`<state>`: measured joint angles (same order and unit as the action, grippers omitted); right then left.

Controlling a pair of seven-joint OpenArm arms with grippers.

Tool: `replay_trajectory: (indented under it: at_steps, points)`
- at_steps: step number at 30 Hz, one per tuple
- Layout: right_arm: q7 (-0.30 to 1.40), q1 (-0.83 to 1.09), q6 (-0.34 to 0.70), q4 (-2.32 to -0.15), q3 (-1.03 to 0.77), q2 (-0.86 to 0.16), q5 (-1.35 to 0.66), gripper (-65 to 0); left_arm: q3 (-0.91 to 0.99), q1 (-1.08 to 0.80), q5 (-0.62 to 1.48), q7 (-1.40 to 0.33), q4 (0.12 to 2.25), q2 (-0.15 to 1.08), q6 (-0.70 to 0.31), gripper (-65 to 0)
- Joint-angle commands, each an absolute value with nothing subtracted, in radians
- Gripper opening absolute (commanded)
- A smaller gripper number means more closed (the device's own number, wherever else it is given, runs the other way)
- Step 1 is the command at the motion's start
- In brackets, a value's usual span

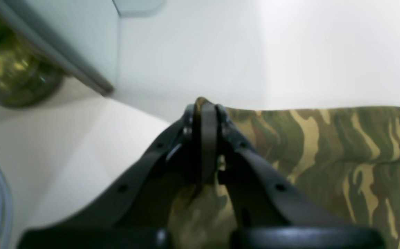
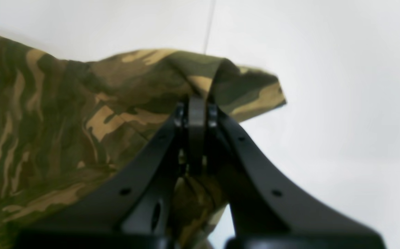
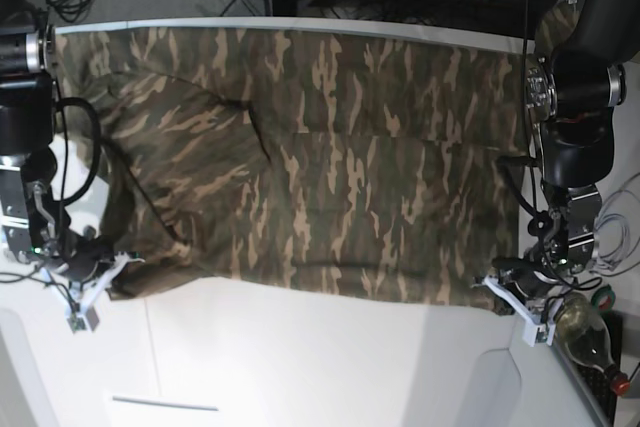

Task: Layout the t-shirt on the table in an organized manner, then fold the t-shirt properly
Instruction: 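Lift the hem with both grippers and fold it toward the collar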

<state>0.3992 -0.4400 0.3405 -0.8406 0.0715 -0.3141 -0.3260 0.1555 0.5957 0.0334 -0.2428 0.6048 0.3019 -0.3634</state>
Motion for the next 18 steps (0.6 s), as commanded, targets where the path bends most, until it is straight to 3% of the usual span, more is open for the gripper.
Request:
replay_trajectory:
  at_steps: [1, 12, 18]
  points:
    - [0.360, -0.481, 0.346, -0.854, 0.082, -0.335, -0.335, -65.0, 0.157, 0.630, 0.044, -0.217, 0.633, 0.312, -0.357, -65.0]
    - [0.314, -0.524, 0.348, -0.840, 0.263, -0.395, -0.335, -65.0, 0.157, 0.573, 0.044, -0.225, 0.680, 0.312, -0.357, -65.0]
    - [0.214, -0.556, 0.349, -0.710, 0.374, -0.432, -0.335, -65.0, 0.157, 0.492, 0.045, -0.294, 0.799, 0.314, -0.357, -65.0]
